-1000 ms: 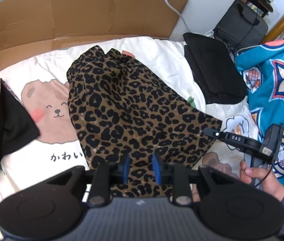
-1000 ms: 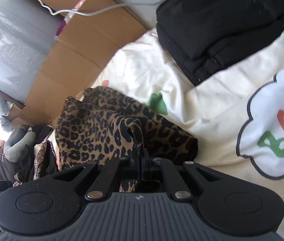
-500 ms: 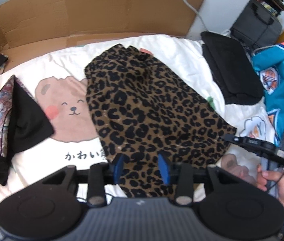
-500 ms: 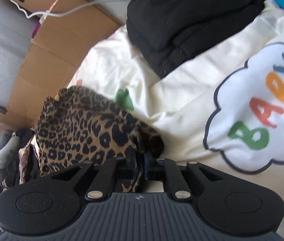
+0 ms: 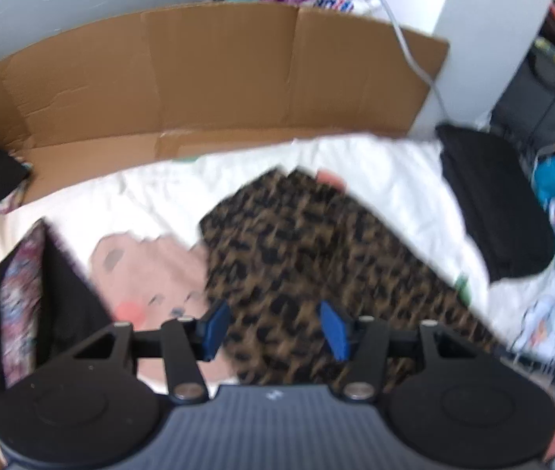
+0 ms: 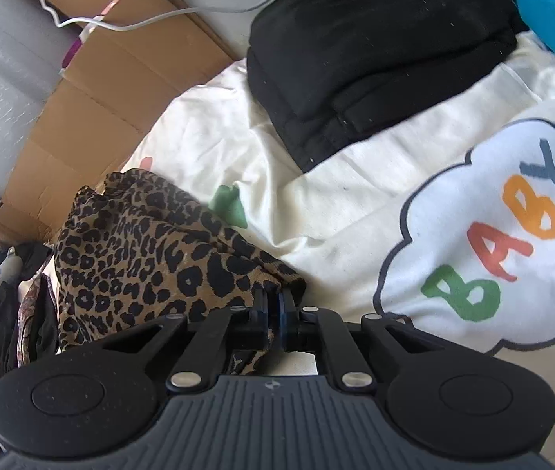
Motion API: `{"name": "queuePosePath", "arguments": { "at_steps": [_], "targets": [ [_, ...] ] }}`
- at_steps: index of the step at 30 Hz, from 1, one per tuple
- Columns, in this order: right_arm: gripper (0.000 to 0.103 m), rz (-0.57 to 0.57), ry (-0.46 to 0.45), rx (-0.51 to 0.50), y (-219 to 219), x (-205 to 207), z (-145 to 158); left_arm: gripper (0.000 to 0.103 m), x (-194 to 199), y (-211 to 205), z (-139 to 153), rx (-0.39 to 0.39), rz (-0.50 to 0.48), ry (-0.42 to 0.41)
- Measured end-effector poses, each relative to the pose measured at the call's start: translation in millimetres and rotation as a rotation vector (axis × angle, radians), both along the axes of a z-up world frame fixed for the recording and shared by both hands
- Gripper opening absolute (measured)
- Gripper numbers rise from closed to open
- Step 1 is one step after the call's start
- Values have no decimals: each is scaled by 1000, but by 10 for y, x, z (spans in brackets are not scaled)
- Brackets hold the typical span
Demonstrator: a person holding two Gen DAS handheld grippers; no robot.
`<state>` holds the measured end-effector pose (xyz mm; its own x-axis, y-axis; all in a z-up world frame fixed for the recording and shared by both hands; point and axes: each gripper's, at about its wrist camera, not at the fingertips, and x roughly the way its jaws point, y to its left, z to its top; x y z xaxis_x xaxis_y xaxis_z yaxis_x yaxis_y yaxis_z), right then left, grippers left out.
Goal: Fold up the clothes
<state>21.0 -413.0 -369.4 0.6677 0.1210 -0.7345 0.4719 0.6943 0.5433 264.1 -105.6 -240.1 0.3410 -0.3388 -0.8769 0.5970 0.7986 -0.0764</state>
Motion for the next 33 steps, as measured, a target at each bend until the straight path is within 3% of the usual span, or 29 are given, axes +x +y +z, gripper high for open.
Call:
{"name": "queuePosePath", "arguments": {
  "at_steps": [6, 14, 21, 28, 33],
  "targets": [
    [3, 14, 0, -17, -6, 27, 20, 59, 293, -576, -128, 64, -104, -65],
    [2, 16, -3, -13, -4, 1, 48, 59, 741, -1250, -525, 224, -221, -88],
    [2, 4, -36, -37, -44, 31, 259, 60, 985, -1444, -923, 338, -258, -112],
    [2, 19, -3, -38, -24, 50, 170, 66, 853, -1489, -1297, 477, -458, -153],
    [2, 30, 13, -33, -1, 37, 110, 71, 766, -1458, -1349, 510, -529, -200]
  ]
}}
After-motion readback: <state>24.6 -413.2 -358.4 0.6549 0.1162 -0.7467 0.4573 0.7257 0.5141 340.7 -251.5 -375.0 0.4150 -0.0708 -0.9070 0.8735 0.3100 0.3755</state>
